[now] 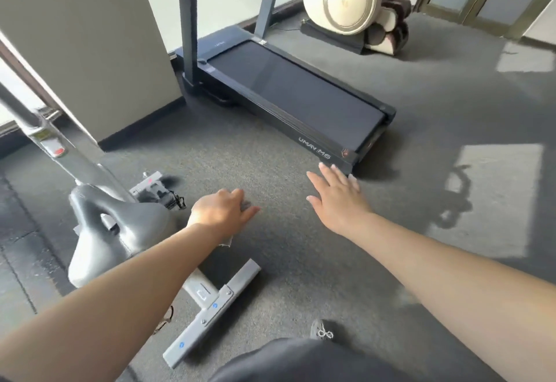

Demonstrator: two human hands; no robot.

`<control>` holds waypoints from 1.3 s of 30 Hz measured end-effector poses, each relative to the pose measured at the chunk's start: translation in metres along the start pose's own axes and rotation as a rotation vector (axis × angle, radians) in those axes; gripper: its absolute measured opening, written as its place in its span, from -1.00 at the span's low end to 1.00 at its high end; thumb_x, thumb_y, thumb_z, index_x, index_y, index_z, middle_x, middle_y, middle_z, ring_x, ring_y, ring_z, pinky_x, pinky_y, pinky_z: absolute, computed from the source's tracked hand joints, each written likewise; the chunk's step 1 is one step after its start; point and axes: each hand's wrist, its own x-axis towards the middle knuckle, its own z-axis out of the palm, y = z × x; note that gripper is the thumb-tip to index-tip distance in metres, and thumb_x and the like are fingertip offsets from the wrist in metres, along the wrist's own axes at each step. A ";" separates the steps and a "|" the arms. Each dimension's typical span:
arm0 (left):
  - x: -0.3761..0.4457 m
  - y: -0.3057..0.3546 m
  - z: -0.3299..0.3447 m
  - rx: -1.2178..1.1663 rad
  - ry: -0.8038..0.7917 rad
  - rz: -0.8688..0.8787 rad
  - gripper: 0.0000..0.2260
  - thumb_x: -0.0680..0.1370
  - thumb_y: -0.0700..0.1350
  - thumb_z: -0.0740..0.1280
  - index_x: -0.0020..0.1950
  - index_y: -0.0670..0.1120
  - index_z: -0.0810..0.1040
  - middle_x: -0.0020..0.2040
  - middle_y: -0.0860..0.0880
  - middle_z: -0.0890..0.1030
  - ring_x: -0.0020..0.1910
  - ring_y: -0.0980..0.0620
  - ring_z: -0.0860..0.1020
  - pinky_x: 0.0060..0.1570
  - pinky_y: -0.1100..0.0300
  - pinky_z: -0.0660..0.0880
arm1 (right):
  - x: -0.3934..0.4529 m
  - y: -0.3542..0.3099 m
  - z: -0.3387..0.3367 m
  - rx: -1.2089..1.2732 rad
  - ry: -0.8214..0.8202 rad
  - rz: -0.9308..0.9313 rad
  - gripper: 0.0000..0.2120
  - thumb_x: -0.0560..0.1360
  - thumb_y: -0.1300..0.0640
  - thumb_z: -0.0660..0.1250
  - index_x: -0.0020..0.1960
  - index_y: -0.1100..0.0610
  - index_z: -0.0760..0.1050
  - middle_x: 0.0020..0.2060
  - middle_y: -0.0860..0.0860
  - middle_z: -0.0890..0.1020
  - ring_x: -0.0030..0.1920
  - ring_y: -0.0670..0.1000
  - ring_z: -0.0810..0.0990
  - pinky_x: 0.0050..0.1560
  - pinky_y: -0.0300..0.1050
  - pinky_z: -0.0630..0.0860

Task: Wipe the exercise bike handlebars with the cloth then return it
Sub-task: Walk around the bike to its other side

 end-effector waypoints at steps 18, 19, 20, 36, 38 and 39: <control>0.162 -0.089 -0.030 -0.016 0.137 -0.419 -0.58 0.49 0.27 0.18 -0.07 -0.07 0.53 -0.10 -0.07 0.51 -0.13 -0.08 0.55 -0.20 0.05 0.53 | 0.269 -0.026 -0.052 -0.023 -0.031 -0.384 -0.50 0.62 -0.05 0.04 0.52 -0.02 0.04 0.56 0.06 0.01 0.55 0.12 -0.08 0.52 0.19 -0.08; 0.170 -0.095 -0.033 -0.034 0.138 -0.430 -0.59 0.48 0.27 0.19 -0.05 -0.06 0.54 -0.11 -0.07 0.51 -0.15 -0.06 0.55 -0.18 0.04 0.55 | 0.281 -0.034 -0.054 -0.021 -0.030 -0.384 -0.50 0.62 -0.05 0.04 0.52 -0.03 0.03 0.56 0.05 0.00 0.55 0.12 -0.08 0.52 0.18 -0.09; 0.179 -0.101 -0.038 -0.047 0.143 -0.445 -0.59 0.48 0.28 0.21 -0.03 -0.05 0.55 -0.11 -0.06 0.50 -0.17 -0.05 0.55 -0.18 0.03 0.56 | 0.294 -0.040 -0.055 -0.019 -0.028 -0.392 -0.50 0.62 -0.05 0.03 0.53 -0.03 0.03 0.56 0.04 -0.01 0.55 0.11 -0.09 0.52 0.18 -0.09; 0.303 -0.206 -0.051 -0.237 0.293 -0.745 -0.75 0.47 0.04 0.34 0.02 -0.09 0.42 -0.02 -0.07 0.42 -0.21 -0.08 0.50 -0.23 0.03 0.53 | 0.518 -0.141 -0.082 -0.047 -0.068 -0.670 -0.55 0.60 -0.09 0.07 0.45 -0.01 0.20 0.42 0.07 0.30 0.37 0.12 0.34 0.36 0.13 0.25; 0.331 -0.219 -0.054 -0.237 0.301 -0.791 -0.75 0.48 0.06 0.32 0.00 -0.08 0.42 -0.04 -0.06 0.41 -0.20 -0.09 0.51 -0.23 0.03 0.52 | 0.554 -0.152 -0.092 -0.048 -0.051 -0.734 -0.58 0.59 -0.09 0.07 0.42 0.01 0.24 0.34 0.06 0.38 0.27 0.13 0.42 0.28 0.12 0.33; 0.344 -0.225 -0.057 -0.233 0.295 -0.811 -0.75 0.48 0.07 0.31 0.00 -0.08 0.43 -0.04 -0.06 0.42 -0.20 -0.09 0.51 -0.23 0.03 0.51 | 0.572 -0.157 -0.097 -0.046 -0.041 -0.758 -0.58 0.59 -0.08 0.08 0.41 0.01 0.25 0.32 0.06 0.39 0.25 0.14 0.44 0.25 0.12 0.34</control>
